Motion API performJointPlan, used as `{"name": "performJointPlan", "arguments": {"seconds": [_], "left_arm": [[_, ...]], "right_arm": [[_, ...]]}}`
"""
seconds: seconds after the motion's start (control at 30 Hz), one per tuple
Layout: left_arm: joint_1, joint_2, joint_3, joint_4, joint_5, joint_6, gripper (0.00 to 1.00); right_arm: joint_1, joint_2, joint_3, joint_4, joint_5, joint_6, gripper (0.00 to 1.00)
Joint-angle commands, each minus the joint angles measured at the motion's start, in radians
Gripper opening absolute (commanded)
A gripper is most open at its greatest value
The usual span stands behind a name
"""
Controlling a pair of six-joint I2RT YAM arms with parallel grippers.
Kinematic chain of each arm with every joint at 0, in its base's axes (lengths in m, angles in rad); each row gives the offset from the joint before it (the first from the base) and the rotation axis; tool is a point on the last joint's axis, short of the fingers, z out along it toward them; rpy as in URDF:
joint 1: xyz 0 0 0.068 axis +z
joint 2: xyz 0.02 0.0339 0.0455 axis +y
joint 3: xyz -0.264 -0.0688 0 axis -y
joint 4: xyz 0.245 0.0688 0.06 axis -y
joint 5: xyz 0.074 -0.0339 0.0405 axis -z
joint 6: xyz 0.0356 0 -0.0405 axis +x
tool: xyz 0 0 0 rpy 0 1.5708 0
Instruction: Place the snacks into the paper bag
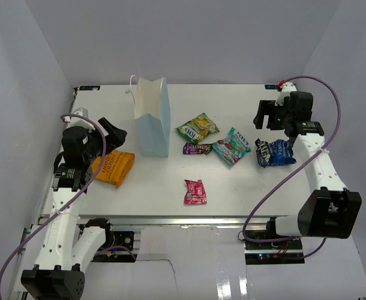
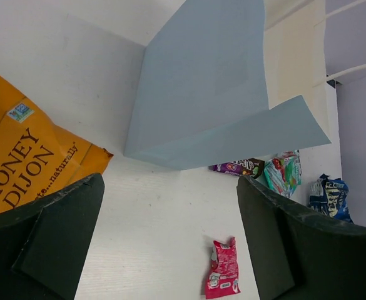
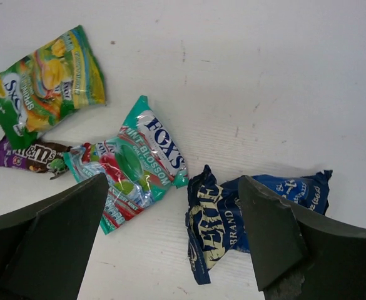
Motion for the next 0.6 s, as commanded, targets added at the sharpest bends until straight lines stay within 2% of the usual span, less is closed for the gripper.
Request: {"name": "performJointPlan", "arguments": {"seconds": [0.0,0.07,0.1,0.2,0.27,0.4,0.57], "left_arm": [[-0.002,0.009,0.021,-0.077,-0.045,-0.066,0.98],[-0.001,0.045,0.040,-0.174,-0.088,-0.140,0.98],[0.000,0.058,0.057,-0.203,-0.122,-0.163,0.98],[0.018,0.115,0.080,-0.286,-0.121,-0.217,0.87],[0.095,0.135,0.086,-0.314,-0.081,-0.230,0.83],[0.306,0.167,0.039,-0.273,0.039,-0.258,0.84],[0.382,0.285,-0.002,-0.173,-0.028,-0.336,0.88]], "right_arm": [[-0.001,0.002,0.076,-0.015,-0.240,-0.158,0.90],[0.007,0.005,0.092,-0.079,-0.357,-0.286,0.90],[0.013,0.012,0.116,-0.111,-0.435,-0.399,0.90],[0.058,0.063,0.164,-0.263,-0.520,-0.563,0.90],[0.065,0.096,0.202,-0.348,-0.584,-0.640,0.90],[0.065,0.114,0.149,-0.365,-0.716,-0.716,0.90],[0.065,0.116,0.054,-0.281,-0.772,-0.693,0.90]]}}
